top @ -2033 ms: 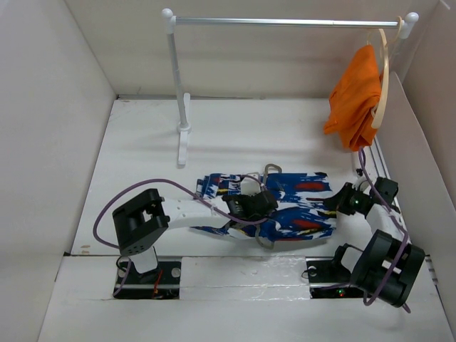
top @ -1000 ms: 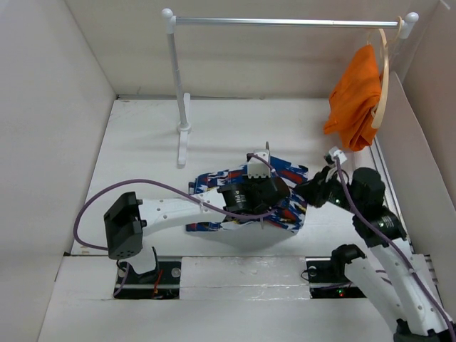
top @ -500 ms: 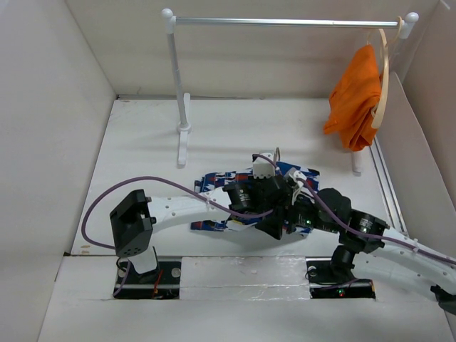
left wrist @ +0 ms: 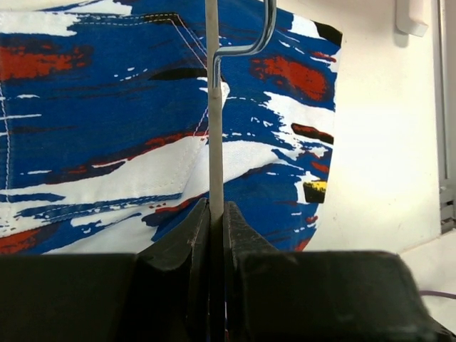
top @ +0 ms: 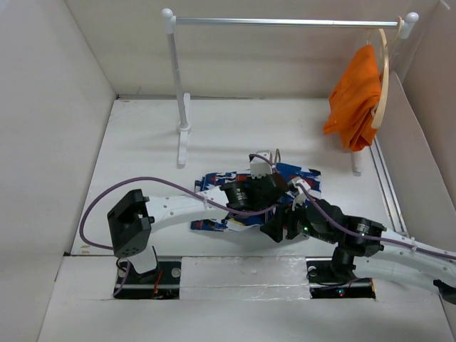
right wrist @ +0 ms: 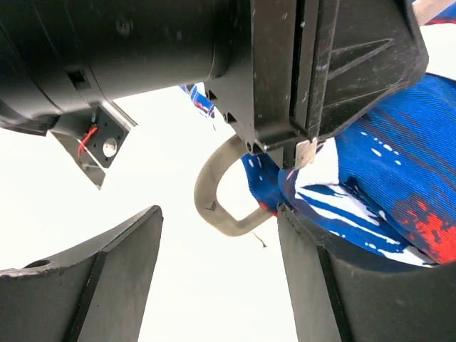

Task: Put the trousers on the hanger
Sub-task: Place trousers on hanger

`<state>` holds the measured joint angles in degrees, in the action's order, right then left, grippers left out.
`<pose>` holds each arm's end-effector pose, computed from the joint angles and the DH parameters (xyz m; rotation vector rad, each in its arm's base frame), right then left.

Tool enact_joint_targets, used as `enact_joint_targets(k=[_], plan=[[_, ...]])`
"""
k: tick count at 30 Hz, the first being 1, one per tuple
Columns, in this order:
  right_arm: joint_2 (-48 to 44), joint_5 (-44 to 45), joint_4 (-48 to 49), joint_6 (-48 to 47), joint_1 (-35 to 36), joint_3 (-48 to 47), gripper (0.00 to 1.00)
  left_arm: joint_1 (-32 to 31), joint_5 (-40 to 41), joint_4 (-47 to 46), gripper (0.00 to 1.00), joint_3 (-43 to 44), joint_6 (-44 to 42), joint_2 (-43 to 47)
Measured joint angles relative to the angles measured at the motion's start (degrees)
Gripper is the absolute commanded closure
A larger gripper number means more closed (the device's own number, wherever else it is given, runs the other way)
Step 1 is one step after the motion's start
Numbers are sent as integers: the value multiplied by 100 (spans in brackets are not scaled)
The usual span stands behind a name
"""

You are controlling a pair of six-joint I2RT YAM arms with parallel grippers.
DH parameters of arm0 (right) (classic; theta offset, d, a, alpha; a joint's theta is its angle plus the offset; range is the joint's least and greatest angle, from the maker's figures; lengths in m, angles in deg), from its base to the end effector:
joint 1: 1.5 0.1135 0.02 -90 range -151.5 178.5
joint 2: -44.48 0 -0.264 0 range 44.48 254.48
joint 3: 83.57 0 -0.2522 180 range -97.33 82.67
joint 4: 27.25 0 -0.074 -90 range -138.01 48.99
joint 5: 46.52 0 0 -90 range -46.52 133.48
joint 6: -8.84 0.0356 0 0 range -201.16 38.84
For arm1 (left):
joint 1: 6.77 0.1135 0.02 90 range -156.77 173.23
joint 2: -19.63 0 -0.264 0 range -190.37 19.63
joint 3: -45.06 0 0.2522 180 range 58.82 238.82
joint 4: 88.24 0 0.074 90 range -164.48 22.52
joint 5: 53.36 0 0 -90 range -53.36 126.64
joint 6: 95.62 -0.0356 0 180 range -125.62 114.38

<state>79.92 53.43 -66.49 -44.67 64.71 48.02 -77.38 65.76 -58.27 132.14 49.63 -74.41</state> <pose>0.0655 0.1334 0.2749 -0.4399 2.1123 0.9288 0.1402 -0.3460 0.2831 0.0112 2.2119 -0.7161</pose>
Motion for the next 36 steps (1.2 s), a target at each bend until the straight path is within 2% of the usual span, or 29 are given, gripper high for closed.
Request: enact_joint_targets(k=[2, 3, 4, 5, 6, 8, 9, 10, 11, 13, 15, 22, 33, 34, 36], plan=[[68, 127, 11, 31, 98, 2, 31, 17, -79, -68, 100, -74, 39, 66], [109, 166, 81, 35, 114, 17, 52, 24, -125, -101, 100, -118, 59, 107], [153, 190, 201, 7, 125, 66, 65, 28, -168, -129, 100, -160, 79, 146], [197, 205, 313, 4, 129, 118, 73, 31, -212, -133, 100, -181, 92, 177], [236, 155, 433, 39, 133, 160, 86, 33, -234, -181, 100, -205, 109, 190], [317, 140, 688, -101, 197, 186, 99, 50, -293, -238, 100, -278, 133, 199], [299, 162, 780, -92, 199, 186, 100, 70, -365, -310, 100, -332, 146, 203], [249, 160, 791, -114, 201, 199, 100, 92, -407, -326, 93, -372, 175, 223], [184, 162, 804, -114, 203, 236, 100, 118, -470, -352, 78, -413, 205, 245], [42, 197, 824, -94, 203, 321, 100, 212, -577, -439, 66, -503, 273, 308], [-319, 243, 802, -50, 173, 553, 100, 319, -730, -592, 63, -605, 367, 420], [-1067, 184, 796, -20, 173, 1003, 100, 957, -1233, -1228, 63, -1005, 413, 678], [-1128, 2, 789, -138, 83, 1034, 100, 986, -2168, -1945, 67, -846, 9, -109], [-1143, 2, 785, -153, 70, 1034, 100, 986, -2236, -1989, 69, -846, -24, -157], [-1147, -33, 787, -160, 48, 1034, 100, 988, -2371, -2070, 90, -846, -79, -249]])
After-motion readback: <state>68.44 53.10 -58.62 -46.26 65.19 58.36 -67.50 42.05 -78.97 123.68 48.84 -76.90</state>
